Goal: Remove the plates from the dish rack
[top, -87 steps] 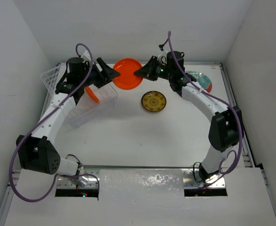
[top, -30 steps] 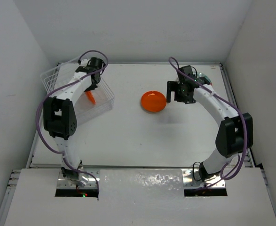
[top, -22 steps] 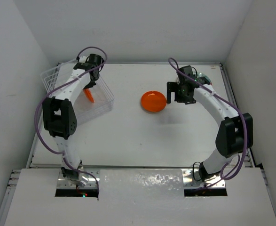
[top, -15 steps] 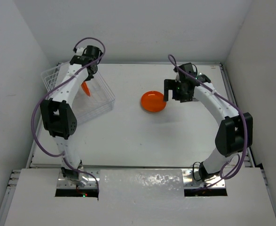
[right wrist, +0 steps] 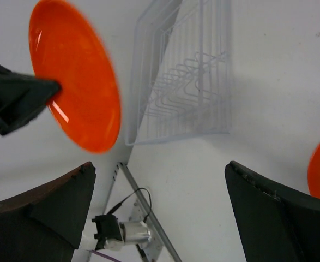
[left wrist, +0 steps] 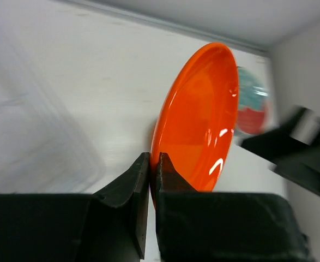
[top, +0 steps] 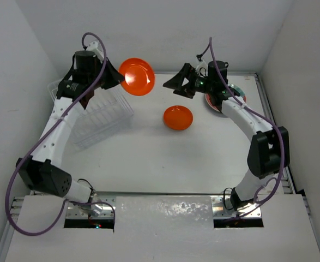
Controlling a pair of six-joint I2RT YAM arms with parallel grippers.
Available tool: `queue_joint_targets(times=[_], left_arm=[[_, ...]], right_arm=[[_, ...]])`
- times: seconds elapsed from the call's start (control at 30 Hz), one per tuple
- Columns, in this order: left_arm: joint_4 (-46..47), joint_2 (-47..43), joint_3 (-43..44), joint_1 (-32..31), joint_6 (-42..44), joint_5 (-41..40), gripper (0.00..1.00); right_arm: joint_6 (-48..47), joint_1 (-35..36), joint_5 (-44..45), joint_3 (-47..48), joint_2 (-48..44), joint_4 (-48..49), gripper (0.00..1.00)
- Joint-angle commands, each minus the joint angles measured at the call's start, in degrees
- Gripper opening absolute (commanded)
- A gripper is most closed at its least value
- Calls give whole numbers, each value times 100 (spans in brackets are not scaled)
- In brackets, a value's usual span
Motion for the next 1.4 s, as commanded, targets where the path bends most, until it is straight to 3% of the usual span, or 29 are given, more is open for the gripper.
queue_joint_targets(times=[0.0,0.07,0.23,0.33,0.37,0.4,0.43,0.47,0.5,0.57,0.6,0.63,0.73,0.77,0.83,0.97,1.23,1.27,1.3,1.33,1.37], left_arm=[[2094,-273,-986,-47,-1010,2464,0],[3051,-318,-1383,-47,-1476,2888,0],[3047,-187,-1535,-55,-1602,3031,0],[3176,-169,-1693,-55,-1663,3075,0],[3248,-169,-1746,-55,-1725,3101,0],[3527,-152,-1894,-55,-1891,3223,1],[3625,-143,-1956,-55,-1971,3277,9],[3678,-99,-2035,-55,-2059,3303,14],[3696,-73,-2045,-64,-2059,3304,31],[3636,-2,-1984,-64,-1972,3147,54],[3270,24,-1896,-64,-1867,2980,89],[2866,59,-1739,-64,-1692,2717,100],[591,322,-650,-64,-883,691,100],[-180,393,-230,-64,-655,-316,100],[-442,202,-103,-64,-426,-965,100],[-565,-256,-226,-55,-30,-1135,100],[-900,-705,-313,15,313,-1644,100],[-909,-723,-366,50,322,-1645,100],[-918,-766,-436,59,331,-1662,100],[-918,-775,-480,94,340,-1662,100],[-926,-810,-533,120,366,-1680,100]], right_arm=[[480,12,-129,297,164,728,99],[356,12,-32,306,252,674,98],[567,21,-102,226,252,1123,92],[550,21,-163,235,252,1158,59],[550,21,-190,200,261,1175,22],[576,12,-181,165,252,1193,4],[576,12,-172,69,235,1185,0],[594,12,-207,25,235,1254,0],[594,3,-208,-2,217,1272,0],[576,-32,-190,-160,174,1246,0],[472,-154,-59,-230,130,1176,0],[332,-242,125,-378,60,1010,0],[-337,-699,1607,-634,-248,-890,0],[-521,-804,1951,-722,-301,-1055,0],[-654,-1077,2270,-915,-258,-1144,0],[-1250,-1218,2332,-776,303,-1277,2],[-1594,-1061,1893,-679,894,-1258,12],[-1656,-965,1893,-574,998,-1442,19],[-1726,-920,1902,-530,1052,-1557,38],[-1805,-894,1945,-503,1061,-1653,71],[-1875,-885,1902,-520,1017,-1689,91]])
